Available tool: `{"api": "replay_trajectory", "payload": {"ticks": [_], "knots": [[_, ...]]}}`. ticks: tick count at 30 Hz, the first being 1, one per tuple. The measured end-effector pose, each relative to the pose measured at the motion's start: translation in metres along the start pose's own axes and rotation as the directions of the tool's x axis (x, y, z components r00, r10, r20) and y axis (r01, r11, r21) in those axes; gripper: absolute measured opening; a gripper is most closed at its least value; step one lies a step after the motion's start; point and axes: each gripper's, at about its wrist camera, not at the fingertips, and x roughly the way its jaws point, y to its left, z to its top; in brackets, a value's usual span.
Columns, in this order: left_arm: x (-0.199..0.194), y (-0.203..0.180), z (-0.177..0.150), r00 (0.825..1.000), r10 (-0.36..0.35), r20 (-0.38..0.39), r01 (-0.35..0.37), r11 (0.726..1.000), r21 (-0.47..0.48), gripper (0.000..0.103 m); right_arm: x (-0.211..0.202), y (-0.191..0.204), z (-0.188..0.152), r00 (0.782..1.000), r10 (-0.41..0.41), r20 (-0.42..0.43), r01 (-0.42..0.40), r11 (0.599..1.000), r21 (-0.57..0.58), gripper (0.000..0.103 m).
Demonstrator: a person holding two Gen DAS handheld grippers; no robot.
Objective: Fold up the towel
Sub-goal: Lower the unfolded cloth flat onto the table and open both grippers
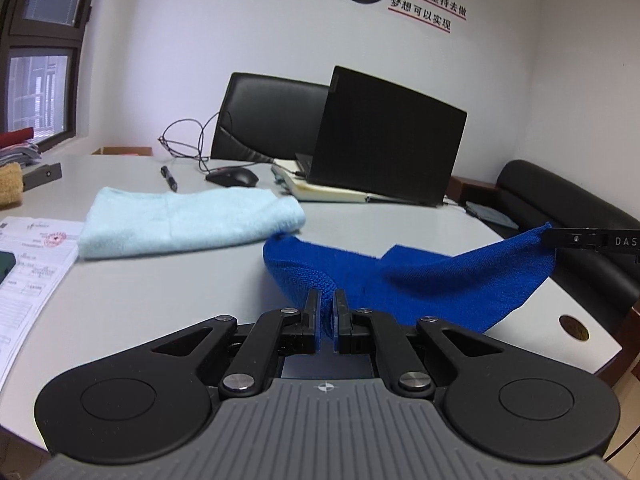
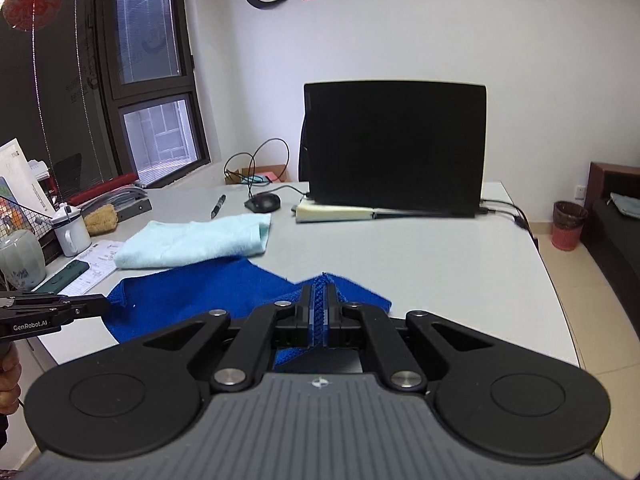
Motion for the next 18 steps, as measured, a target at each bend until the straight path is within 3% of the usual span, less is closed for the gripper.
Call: {"api": "replay_trajectory", "payload": {"ticks": [18], "knots": [[-0.017, 0.007, -0.056, 0.996, 0.035, -0.085, -0.037, 0.999, -0.02, 0.007, -0.01, -0.012, -0.065, 0.99, -0.048, -0.134, 0.061, 0.994, 0.095, 0.005]]}}
